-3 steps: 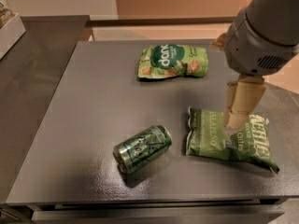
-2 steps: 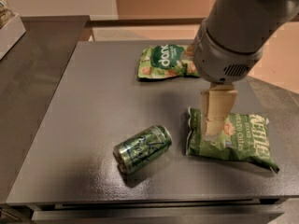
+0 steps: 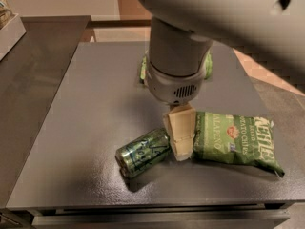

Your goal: Place green can upright

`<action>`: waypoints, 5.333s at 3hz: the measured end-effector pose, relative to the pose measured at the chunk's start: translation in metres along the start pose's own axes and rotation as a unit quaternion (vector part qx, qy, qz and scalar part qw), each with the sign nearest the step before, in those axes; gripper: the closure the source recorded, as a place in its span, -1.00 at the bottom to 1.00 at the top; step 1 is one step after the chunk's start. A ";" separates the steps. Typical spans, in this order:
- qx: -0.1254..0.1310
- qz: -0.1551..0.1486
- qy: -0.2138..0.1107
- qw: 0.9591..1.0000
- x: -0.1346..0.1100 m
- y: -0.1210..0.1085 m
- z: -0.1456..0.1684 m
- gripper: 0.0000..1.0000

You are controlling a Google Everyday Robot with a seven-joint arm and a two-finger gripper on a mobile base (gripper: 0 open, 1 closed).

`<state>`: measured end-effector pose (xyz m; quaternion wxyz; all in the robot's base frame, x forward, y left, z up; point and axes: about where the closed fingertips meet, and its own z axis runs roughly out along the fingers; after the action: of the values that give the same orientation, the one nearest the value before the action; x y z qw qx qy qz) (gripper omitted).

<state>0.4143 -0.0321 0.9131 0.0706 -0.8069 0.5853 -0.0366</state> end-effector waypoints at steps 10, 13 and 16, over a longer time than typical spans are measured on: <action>0.144 -0.235 -0.039 0.960 -0.089 -0.052 -0.005 1.00; 0.221 -0.296 -0.046 0.928 -0.105 -0.073 -0.022 1.00; 0.275 -0.387 0.073 0.877 -0.086 -0.116 -0.032 1.00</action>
Offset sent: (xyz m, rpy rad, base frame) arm -0.0395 0.0298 -0.0794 -0.0641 0.1292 0.1282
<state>0.4921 0.0832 0.9650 0.2272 -0.9119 0.1966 -0.2795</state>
